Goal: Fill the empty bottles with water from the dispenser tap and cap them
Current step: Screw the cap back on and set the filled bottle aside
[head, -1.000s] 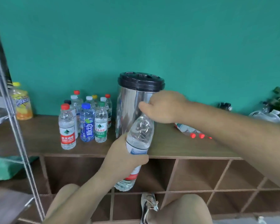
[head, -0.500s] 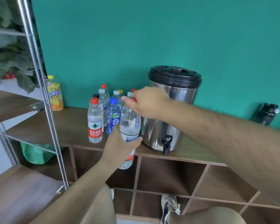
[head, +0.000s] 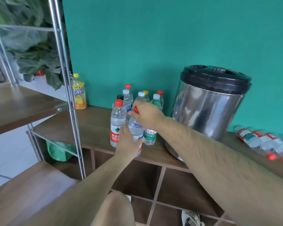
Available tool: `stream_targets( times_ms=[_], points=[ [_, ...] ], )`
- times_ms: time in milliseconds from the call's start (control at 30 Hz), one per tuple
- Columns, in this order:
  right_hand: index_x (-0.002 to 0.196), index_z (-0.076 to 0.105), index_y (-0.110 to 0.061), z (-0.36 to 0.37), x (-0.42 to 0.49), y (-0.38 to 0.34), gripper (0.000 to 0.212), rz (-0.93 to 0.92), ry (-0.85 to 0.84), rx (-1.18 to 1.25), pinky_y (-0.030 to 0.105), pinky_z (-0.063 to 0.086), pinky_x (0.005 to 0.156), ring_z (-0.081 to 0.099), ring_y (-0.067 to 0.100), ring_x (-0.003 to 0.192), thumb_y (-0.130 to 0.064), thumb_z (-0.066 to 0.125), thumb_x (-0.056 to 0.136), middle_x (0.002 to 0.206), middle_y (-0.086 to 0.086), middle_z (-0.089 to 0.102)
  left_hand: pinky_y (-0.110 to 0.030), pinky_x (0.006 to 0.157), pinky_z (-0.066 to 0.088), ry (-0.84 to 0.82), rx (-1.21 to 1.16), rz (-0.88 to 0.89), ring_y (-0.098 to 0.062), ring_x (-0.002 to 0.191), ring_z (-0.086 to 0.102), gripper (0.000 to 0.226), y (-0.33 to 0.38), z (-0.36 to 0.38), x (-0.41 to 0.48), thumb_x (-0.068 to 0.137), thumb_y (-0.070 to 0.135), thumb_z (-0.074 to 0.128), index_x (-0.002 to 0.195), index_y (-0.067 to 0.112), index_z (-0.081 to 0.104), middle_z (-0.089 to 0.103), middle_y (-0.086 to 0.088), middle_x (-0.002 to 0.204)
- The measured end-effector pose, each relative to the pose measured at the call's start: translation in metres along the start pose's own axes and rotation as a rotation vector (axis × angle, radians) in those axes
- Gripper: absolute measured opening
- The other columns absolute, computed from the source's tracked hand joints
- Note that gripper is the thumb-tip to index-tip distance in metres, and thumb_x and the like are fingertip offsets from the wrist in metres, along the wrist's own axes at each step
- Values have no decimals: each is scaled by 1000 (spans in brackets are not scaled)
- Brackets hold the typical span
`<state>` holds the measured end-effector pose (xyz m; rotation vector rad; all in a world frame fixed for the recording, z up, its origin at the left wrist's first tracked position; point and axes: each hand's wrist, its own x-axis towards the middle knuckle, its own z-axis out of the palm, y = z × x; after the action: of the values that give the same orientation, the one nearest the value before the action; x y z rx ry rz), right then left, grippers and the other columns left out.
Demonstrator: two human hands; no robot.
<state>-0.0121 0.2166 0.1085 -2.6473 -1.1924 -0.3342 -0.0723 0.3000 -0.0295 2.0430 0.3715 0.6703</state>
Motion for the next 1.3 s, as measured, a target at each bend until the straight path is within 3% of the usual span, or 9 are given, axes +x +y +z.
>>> stream_targets(
  times_ms=[133, 233, 400, 700, 800, 867, 967, 1200, 1300],
  points=[
    [120, 52, -13, 12, 7, 10, 32, 16, 80, 252, 39, 47, 80, 58, 26, 94, -34, 68, 100, 107, 6, 57, -42, 110, 45, 77, 103, 36, -23, 133, 48, 92, -6, 4, 15, 79, 32, 87, 152, 18, 32, 50, -1, 143],
    [144, 47, -18, 20, 4, 20, 63, -15, 43, 302, 42, 48, 99, 59, 26, 113, -29, 79, 91, 135, 6, 53, -41, 110, 45, 131, 161, 64, -25, 134, 49, 101, -6, 7, 15, 78, 29, 89, 157, 19, 26, 51, -4, 146],
    [160, 32, -22, 37, 1, 25, 76, -8, 76, 336, 29, 41, 105, 54, 24, 131, -27, 74, 97, 161, 2, 37, -40, 107, 46, 185, 288, 162, -29, 134, 46, 98, -11, 12, 12, 80, 15, 88, 157, 9, 28, 43, -13, 141],
    [164, 26, -26, 46, -24, 31, 74, -34, 212, 368, 36, 44, 112, 41, 21, 145, -37, 65, 101, 163, 2, 33, -53, 97, 53, 280, 313, 351, -35, 116, 52, 88, -3, 0, 1, 72, -2, 85, 145, 7, 37, 49, -16, 129],
    [149, 50, -18, 32, -59, 39, 47, -68, 406, 352, 34, 46, 109, 47, 20, 134, -30, 59, 105, 143, 3, 54, -48, 96, 50, 300, 311, 412, -31, 115, 52, 63, 21, -6, -8, 77, 4, 81, 133, 6, 53, 54, -13, 123],
    [130, 64, -12, 18, -91, 51, 28, -82, 562, 317, 29, 47, 98, 53, 19, 117, -24, 57, 105, 123, 2, 63, -45, 97, 48, 249, 285, 538, -29, 114, 52, 51, 49, -3, -14, 79, 4, 77, 126, 8, 57, 52, -9, 121],
    [119, 66, -11, 1, -140, 85, 25, -14, 662, 288, 26, 46, 89, 57, 18, 104, -26, 53, 104, 109, 0, 63, -39, 100, 45, 125, 270, 718, -27, 117, 52, 42, 99, 18, -24, 83, 5, 72, 124, 8, 60, 51, -8, 121],
    [126, 64, -13, -25, -246, 184, 26, 254, 693, 242, 27, 49, 97, 60, 14, 110, -20, 59, 102, 119, -1, 64, -46, 104, 46, -241, 360, 868, -27, 120, 51, 50, 186, 137, -53, 88, 19, 68, 136, 13, 54, 51, -5, 133],
    [132, 60, -12, -16, -288, 232, 31, 476, 684, 260, 33, 51, 98, 60, 16, 112, -19, 61, 102, 124, 1, 61, -42, 109, 42, -366, 388, 908, -24, 127, 46, 53, 205, 197, -68, 92, 23, 65, 142, 16, 49, 46, -1, 139]
  ],
)
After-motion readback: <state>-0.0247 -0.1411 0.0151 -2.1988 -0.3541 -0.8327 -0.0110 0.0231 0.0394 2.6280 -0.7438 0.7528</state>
